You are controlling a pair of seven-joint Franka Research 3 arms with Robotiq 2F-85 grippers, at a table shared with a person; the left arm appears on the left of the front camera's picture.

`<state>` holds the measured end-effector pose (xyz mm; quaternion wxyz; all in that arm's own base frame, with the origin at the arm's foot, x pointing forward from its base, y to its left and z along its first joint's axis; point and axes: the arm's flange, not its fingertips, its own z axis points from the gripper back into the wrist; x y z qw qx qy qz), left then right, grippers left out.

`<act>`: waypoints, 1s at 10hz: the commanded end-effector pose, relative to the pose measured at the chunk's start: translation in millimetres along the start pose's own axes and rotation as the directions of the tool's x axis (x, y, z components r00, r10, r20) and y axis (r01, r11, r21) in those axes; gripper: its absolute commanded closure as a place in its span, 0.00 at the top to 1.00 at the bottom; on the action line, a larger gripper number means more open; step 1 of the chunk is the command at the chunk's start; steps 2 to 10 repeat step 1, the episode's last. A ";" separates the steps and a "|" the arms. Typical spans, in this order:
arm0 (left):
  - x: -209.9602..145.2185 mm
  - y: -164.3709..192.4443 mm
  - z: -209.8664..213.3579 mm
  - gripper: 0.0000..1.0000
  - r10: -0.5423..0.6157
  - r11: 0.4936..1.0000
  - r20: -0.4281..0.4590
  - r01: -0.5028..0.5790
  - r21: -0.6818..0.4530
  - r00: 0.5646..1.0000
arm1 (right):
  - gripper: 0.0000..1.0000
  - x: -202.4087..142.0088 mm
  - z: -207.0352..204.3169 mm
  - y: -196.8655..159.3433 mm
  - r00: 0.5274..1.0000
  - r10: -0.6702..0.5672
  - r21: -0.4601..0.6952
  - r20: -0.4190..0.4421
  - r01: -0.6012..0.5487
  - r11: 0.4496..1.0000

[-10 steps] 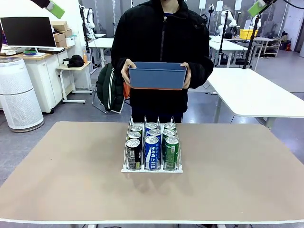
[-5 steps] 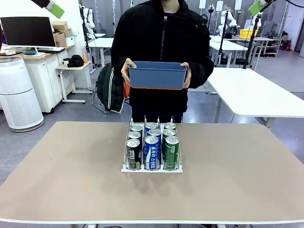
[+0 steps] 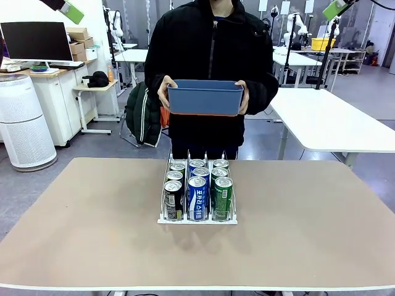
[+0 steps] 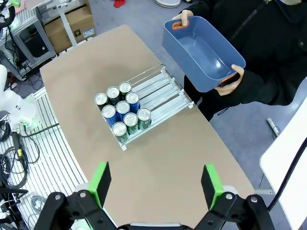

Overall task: Fill the beverage cans into the dispenser.
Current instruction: Place the picked Sprite in the line of the Automatic Can Dispenser with the same cans.

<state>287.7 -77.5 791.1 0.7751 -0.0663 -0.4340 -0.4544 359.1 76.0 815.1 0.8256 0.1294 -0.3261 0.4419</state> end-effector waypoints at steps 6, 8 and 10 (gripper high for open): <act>-2.2 -0.1 -0.7 1.00 0.001 1.000 0.002 -0.001 -0.013 1.000 | 1.00 -0.4 0.8 1.3 1.000 -0.006 0.016 0.004 0.005 1.000; -2.2 -0.1 -0.7 1.00 0.001 1.000 0.002 -0.001 -0.013 1.000 | 1.00 -0.4 0.8 1.3 1.000 -0.006 0.016 0.004 0.005 1.000; -2.2 -0.1 -0.7 1.00 0.001 1.000 0.002 -0.001 -0.013 1.000 | 1.00 -0.4 0.8 1.3 1.000 -0.006 0.016 0.004 0.005 1.000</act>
